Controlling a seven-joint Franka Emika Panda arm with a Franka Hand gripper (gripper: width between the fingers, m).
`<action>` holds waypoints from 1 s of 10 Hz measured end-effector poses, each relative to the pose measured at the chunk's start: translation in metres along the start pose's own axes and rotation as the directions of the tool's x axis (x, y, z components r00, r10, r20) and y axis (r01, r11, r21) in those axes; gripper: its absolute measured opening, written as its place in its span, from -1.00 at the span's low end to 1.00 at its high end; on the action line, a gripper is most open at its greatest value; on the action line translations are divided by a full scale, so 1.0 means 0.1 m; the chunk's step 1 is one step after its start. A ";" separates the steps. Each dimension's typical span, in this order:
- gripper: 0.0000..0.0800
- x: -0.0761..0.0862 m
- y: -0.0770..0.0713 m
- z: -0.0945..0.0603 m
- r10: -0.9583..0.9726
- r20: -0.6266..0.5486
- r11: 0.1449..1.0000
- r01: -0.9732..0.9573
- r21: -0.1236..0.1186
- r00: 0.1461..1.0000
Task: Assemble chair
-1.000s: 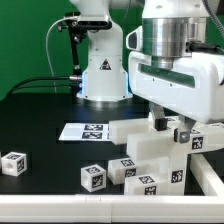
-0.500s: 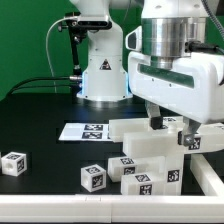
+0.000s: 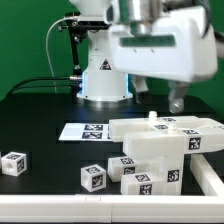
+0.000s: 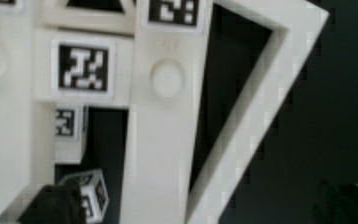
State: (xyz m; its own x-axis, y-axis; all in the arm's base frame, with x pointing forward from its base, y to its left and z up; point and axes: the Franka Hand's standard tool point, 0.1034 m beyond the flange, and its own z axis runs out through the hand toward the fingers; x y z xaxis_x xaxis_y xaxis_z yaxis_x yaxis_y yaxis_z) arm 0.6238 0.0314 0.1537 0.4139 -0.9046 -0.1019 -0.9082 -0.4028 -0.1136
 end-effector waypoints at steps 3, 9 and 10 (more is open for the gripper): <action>0.62 0.09 0.04 -0.02 0.008 0.005 1.000 -0.008 -0.006 1.000; 0.62 0.66 0.25 -0.06 -0.176 -0.003 0.982 0.176 0.068 0.984; 0.62 0.78 0.33 0.02 -0.171 -0.034 0.981 0.174 0.089 0.985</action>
Offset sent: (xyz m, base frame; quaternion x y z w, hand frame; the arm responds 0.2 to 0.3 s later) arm 0.0000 0.0000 0.0000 0.0000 0.0000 0.0000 1.0000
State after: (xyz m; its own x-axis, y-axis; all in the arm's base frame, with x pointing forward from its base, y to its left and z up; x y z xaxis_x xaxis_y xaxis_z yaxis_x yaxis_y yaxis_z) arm 0.6265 -0.0522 0.1402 0.5612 -0.8264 -0.0470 -0.8133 -0.5399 -0.2169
